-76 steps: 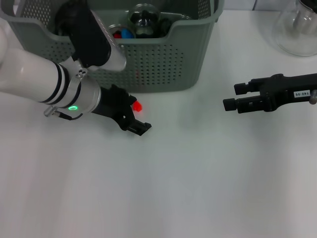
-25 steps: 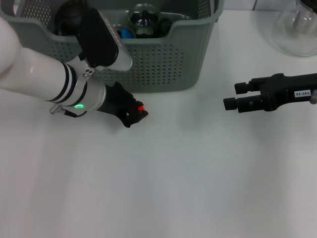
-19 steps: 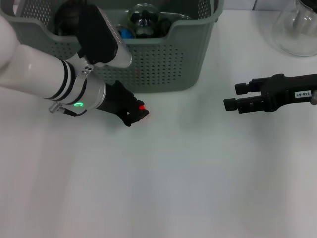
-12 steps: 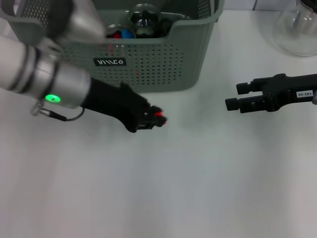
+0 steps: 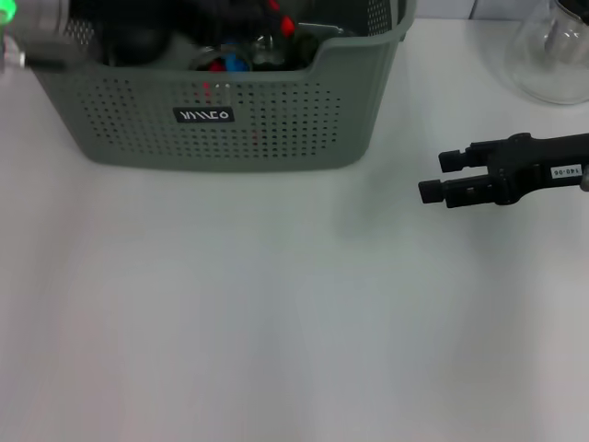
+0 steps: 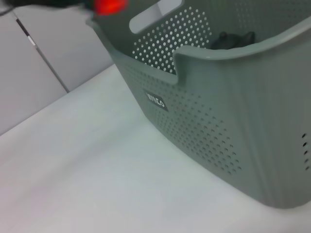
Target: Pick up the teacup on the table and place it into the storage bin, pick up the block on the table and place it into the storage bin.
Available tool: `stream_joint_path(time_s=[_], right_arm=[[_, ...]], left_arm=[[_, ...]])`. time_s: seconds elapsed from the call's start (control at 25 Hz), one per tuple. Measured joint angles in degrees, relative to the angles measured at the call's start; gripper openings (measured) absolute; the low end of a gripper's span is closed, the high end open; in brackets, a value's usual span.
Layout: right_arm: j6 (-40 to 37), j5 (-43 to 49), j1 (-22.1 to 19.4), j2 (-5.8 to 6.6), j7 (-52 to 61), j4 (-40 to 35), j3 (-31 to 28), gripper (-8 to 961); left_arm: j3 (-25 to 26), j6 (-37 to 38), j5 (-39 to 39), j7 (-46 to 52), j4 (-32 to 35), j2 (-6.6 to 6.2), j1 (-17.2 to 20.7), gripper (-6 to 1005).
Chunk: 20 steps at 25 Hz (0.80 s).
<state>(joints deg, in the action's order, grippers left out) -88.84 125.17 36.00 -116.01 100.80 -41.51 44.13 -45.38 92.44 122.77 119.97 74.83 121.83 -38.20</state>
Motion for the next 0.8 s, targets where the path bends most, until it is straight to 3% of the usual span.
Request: stream_joint_path(time_s=[0.12, 0.24, 0.52, 0.8], right_arm=[[-0.02, -0.01, 0.11, -0.13, 0.08, 0.01, 0.06, 795], [-0.02, -0.01, 0.26, -0.28, 0.17, 0.02, 0.12, 795], [-0.01, 0.09, 0.61, -0.29, 0.44, 0.03, 0.17, 796], [-0.02, 0.22, 0.49, -0.10, 0.51, 0.03, 0.00, 796]], left_arm=[[-3.71, -7.65, 6.93, 4.85, -2.34, -1.64, -2.89, 192], [-4.93, -13.71, 12.52, 7.58, -6.14, -2.29, -5.90, 193], [-5.28, -23.94, 25.29, 11.60, -15.78, -2.04, -12.89, 196], [-5.58, -25.12, 29.94, 12.69, -15.59, -0.69, -14.15, 199]])
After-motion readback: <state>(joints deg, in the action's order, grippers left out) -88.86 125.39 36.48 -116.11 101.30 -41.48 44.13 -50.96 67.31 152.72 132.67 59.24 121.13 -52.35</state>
